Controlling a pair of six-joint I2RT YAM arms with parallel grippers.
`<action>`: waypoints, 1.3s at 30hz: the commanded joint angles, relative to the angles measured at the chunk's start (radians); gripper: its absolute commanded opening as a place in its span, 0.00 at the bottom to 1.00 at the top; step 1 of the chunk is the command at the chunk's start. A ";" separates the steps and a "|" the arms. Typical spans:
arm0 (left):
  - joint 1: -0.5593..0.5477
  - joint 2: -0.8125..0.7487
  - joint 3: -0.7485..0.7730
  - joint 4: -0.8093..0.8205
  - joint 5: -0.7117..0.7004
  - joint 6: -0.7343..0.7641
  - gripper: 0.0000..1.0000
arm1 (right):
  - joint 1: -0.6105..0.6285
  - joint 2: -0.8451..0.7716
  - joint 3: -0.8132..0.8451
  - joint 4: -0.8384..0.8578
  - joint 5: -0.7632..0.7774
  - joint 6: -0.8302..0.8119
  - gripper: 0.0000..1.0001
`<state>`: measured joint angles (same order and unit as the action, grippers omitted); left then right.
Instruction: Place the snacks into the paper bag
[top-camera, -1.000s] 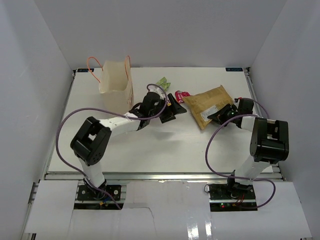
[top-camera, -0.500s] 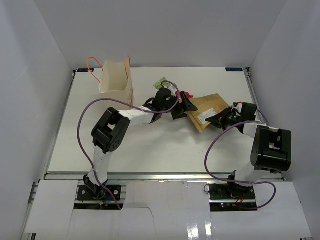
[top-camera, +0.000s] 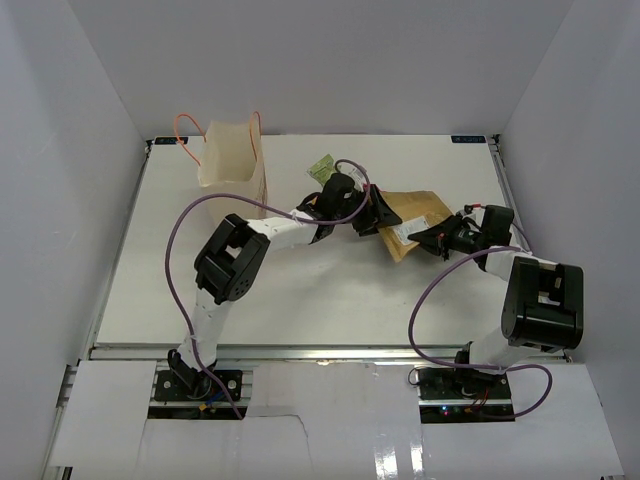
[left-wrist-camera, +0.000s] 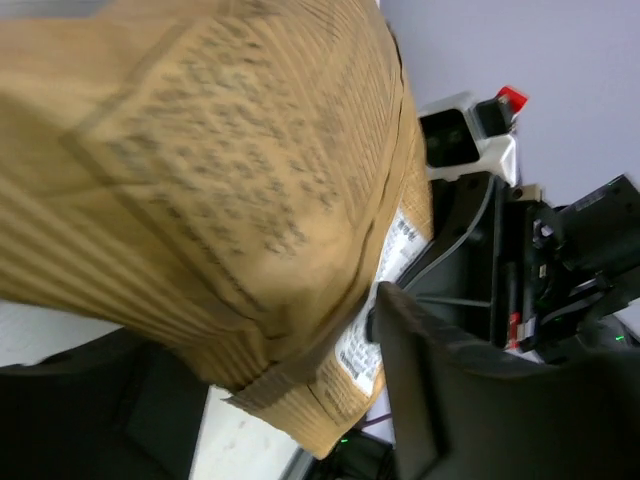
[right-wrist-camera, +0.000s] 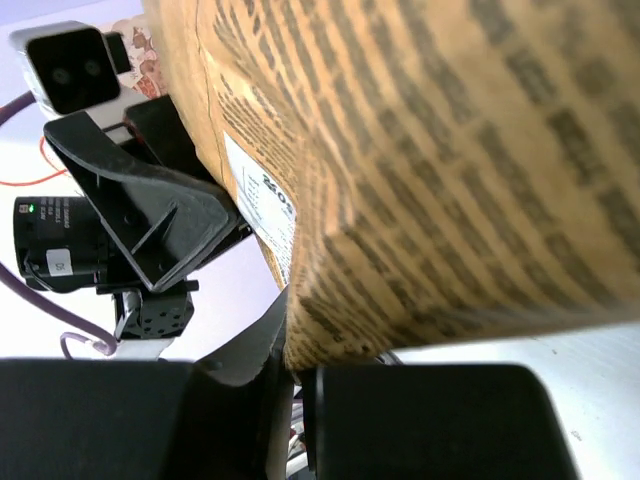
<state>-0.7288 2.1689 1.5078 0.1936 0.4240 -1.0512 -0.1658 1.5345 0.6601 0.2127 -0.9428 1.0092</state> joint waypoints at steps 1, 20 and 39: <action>-0.003 0.003 0.067 0.007 0.016 -0.006 0.65 | 0.015 -0.033 -0.019 0.037 -0.077 0.026 0.08; 0.060 -0.375 0.219 -0.560 -0.146 0.589 0.04 | -0.014 0.041 0.526 -0.886 -0.320 -1.366 0.84; 0.094 -0.693 0.770 -0.962 -0.795 0.890 0.00 | -0.017 0.090 0.486 -0.877 -0.326 -1.445 0.86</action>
<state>-0.6453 1.6085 2.2021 -0.7826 -0.1360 -0.2386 -0.1772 1.6058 1.1610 -0.6514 -1.2381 -0.4015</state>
